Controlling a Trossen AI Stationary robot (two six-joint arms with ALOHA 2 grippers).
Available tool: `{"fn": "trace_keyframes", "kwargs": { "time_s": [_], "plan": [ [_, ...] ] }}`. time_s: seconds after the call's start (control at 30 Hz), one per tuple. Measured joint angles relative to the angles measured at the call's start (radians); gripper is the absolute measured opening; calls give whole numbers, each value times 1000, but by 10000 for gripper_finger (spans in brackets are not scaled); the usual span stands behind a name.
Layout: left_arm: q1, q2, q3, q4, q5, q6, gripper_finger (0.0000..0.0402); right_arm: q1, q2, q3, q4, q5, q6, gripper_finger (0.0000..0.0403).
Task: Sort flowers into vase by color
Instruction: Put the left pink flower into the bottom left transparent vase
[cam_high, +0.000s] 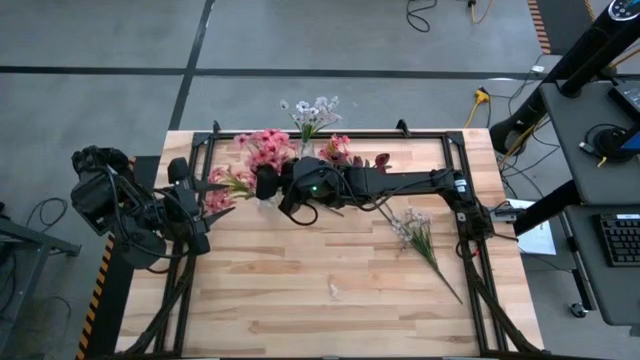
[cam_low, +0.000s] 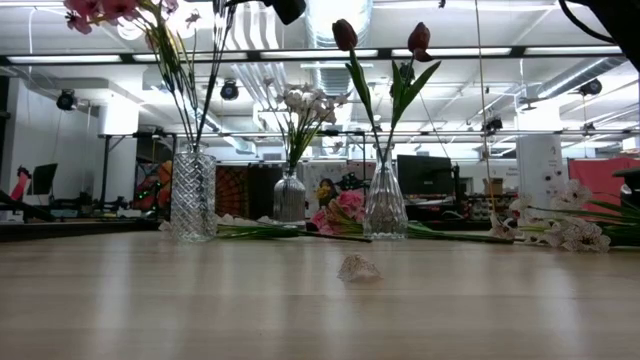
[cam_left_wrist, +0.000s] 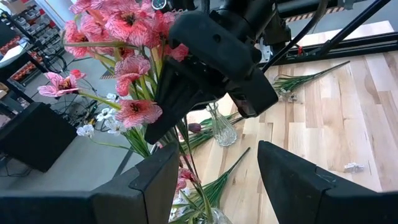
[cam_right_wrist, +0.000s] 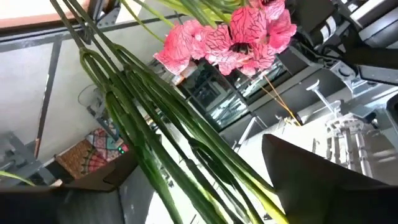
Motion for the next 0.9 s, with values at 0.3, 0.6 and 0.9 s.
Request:
{"fn": "trace_keyframes", "kwargs": {
  "time_s": [0.3, 0.6, 0.9],
  "plan": [
    [0, 0, 0, 0, 0, 0, 201, 10, -1, 0, 8, 26, -5, 317],
    [0, 10, -35, 31, 7, -25, 201, 24, -9, 1, 104, 27, -5, 334],
    [0, 23, -259, 230, -62, -30, 201, 24, -9, 1, 101, 49, 49, 334]
  ]
}}
